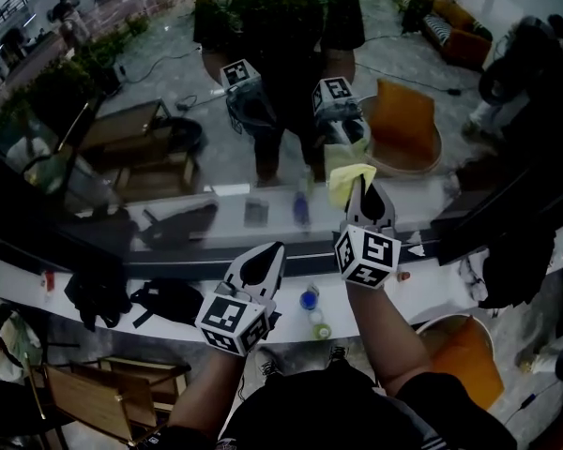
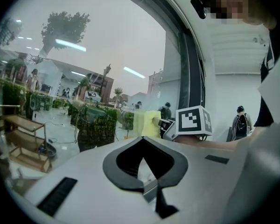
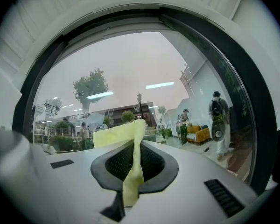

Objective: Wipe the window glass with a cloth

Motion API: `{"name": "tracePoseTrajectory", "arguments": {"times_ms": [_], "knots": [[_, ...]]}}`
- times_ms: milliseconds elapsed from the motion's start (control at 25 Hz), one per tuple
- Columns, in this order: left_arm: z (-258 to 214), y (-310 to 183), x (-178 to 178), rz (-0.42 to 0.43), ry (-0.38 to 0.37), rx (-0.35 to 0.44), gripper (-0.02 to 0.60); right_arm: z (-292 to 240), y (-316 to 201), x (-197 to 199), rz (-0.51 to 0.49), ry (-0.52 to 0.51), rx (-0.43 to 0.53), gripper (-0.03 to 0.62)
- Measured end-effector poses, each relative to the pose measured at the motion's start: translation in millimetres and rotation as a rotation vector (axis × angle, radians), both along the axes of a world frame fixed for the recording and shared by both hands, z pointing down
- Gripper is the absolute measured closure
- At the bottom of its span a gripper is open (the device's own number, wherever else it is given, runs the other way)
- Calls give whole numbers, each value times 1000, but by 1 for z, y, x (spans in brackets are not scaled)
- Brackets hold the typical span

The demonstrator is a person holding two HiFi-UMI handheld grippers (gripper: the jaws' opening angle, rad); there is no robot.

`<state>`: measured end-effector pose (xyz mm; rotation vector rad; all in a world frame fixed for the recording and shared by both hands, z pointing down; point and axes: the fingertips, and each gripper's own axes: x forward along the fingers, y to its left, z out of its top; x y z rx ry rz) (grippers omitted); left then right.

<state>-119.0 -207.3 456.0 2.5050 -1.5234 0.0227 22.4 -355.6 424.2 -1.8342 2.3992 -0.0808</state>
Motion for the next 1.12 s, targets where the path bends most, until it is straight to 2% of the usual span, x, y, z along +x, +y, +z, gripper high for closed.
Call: {"name": "tracePoseTrajectory", "arguments": {"times_ms": [160, 320, 760, 1120], "knots": [[2, 1, -9, -29, 10, -12, 577, 6, 2, -16, -22, -17, -11, 556], [7, 8, -32, -47, 9, -20, 577, 14, 8, -45, -38, -30, -20, 556], [24, 43, -122, -106, 0, -51, 577, 32, 36, -161, -123, -38, -42, 556], [32, 65, -189, -154, -43, -65, 577, 46, 51, -232, -150, -77, -49, 556]]}}
